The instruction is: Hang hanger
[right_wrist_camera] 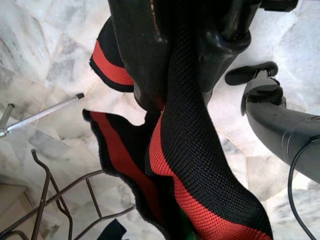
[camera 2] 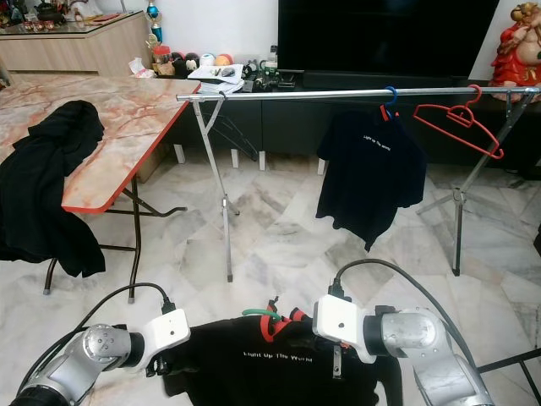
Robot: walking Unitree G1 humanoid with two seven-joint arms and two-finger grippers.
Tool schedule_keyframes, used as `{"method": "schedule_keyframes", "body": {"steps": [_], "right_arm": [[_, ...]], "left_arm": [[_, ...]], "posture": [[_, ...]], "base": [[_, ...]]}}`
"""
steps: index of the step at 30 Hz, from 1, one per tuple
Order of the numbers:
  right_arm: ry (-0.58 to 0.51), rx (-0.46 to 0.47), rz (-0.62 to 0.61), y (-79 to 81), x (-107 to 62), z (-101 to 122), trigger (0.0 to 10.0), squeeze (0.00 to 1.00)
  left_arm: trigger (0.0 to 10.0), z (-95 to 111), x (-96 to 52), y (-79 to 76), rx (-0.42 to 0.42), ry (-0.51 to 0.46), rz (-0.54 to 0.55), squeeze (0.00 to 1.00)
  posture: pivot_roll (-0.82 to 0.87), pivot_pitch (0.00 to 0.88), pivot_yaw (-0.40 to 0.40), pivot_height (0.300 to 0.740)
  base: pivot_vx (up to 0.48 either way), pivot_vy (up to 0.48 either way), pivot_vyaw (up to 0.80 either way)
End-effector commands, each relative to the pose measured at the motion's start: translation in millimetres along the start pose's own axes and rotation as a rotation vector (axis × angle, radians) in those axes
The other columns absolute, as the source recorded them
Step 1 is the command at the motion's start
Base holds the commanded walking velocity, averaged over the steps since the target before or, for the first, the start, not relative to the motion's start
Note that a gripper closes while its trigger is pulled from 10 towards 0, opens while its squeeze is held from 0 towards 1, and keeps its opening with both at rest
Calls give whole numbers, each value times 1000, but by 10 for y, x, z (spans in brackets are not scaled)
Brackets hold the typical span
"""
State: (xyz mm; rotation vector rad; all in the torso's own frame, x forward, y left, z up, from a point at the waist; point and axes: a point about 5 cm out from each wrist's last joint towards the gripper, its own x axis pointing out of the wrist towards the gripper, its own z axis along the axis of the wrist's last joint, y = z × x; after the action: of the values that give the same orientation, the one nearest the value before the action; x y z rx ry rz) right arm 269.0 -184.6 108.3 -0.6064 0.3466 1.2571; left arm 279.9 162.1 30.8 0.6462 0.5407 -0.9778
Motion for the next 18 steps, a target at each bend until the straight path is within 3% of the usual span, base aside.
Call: {"method": "schedule_keyframes", "body": {"steps": [1, 18], "right_arm": [[-24, -21, -27, -38, -55, 78, 10000, 0], [-14, -12, -79, -89, -108, 93, 10000, 0]], "left_arm": [[0, 31, -1, 10, -2, -5, -6, 0], [0, 62, 3, -19, 5, 5, -33, 0]], "posture": [[-60, 0, 36, 740], [-57, 0, 37, 740]], "base": [[0, 0, 0], [0, 0, 0]]}}
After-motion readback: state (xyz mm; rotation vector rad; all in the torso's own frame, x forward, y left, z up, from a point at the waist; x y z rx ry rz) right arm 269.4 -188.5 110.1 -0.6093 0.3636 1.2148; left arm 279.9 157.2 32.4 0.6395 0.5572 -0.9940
